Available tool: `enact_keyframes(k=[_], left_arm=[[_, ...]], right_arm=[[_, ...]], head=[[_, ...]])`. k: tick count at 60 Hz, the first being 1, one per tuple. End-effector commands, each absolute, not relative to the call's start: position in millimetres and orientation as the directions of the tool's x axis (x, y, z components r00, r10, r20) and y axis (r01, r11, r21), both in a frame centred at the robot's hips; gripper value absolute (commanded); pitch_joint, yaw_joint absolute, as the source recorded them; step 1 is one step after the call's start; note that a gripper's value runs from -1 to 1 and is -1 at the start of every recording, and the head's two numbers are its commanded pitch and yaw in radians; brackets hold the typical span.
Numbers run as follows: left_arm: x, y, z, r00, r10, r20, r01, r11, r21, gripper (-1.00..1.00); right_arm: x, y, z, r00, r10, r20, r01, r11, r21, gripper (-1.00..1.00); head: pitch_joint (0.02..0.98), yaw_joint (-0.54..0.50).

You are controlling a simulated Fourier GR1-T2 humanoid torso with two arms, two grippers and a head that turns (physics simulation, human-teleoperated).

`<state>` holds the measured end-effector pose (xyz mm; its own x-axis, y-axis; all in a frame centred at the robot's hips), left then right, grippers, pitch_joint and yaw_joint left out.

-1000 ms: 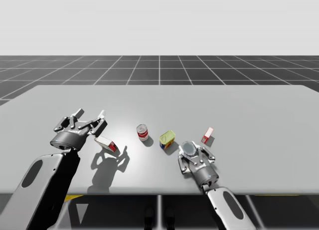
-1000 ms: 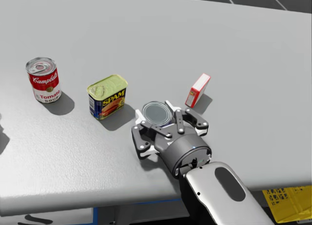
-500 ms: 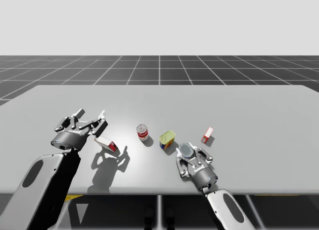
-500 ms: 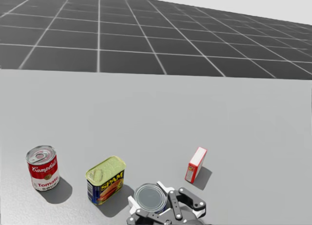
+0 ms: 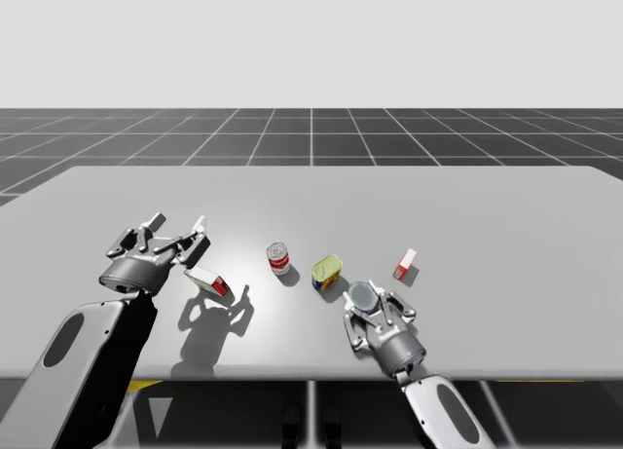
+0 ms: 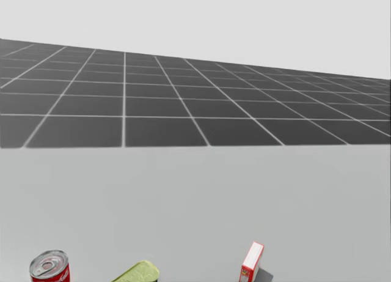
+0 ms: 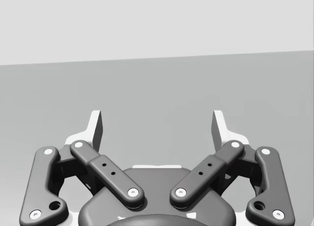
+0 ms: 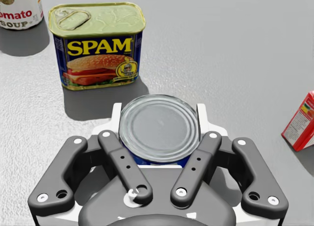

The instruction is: Pick up the tuna fish can and lift it.

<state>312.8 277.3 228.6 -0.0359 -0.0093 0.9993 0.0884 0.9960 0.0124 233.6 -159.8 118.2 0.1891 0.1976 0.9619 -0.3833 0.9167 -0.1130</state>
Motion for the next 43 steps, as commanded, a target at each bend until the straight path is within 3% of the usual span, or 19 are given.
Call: enact_keyframes(k=[1,11,22,31,38,39,42,43], left_arm=[[312.6,278.3,228.6,-0.037,-0.008,0.999,0.087,0.996,0.011,-1.00],[313.2,278.9,228.7,-0.037,-0.009,0.999,0.087,0.996,0.012,-1.00],[313.7,278.9,228.7,-0.037,-0.011,0.999,0.085,0.996,0.014,-1.00],[314.1,278.6,228.5,-0.036,-0.012,0.999,0.084,0.996,0.015,-1.00],[314.1,278.5,228.5,-0.036,-0.013,0.999,0.083,0.996,0.016,-1.00],[314.1,278.4,228.6,-0.036,-0.013,0.999,0.084,0.996,0.016,-1.00],[314.1,278.4,228.6,-0.037,-0.013,0.999,0.084,0.996,0.016,-1.00],[314.1,278.4,228.5,-0.037,-0.013,0.999,0.084,0.996,0.016,-1.00]], right_arm=[[242.0,-167.1,137.6,0.141,0.178,0.9740,-0.276,0.952,-0.134,1.00],[246.5,-165.1,174.9,0.045,0.164,0.9855,-0.261,0.954,-0.147,1.00],[254.2,-165.3,211.2,-0.065,0.168,0.9836,-0.244,0.953,-0.179,1.00],[259.6,-166.5,250.3,-0.189,0.177,0.9659,-0.215,0.952,-0.216,1.00],[259.3,-165.9,283.8,-0.290,0.156,0.9444,-0.196,0.956,-0.218,1.00],[258.0,-165.6,294.6,-0.321,0.146,0.9356,-0.191,0.958,-0.215,1.00],[255.5,-164.7,305.2,-0.354,0.145,0.9240,-0.184,0.958,-0.220,1.00],[254.0,-164.4,312.0,-0.377,0.142,0.9153,-0.180,0.958,-0.223,1.00]], head=[[0.410,-0.25],[0.410,-0.25],[0.405,-0.26],[0.402,-0.26],[0.401,-0.26],[0.399,-0.26],[0.399,-0.26],[0.398,-0.26]])
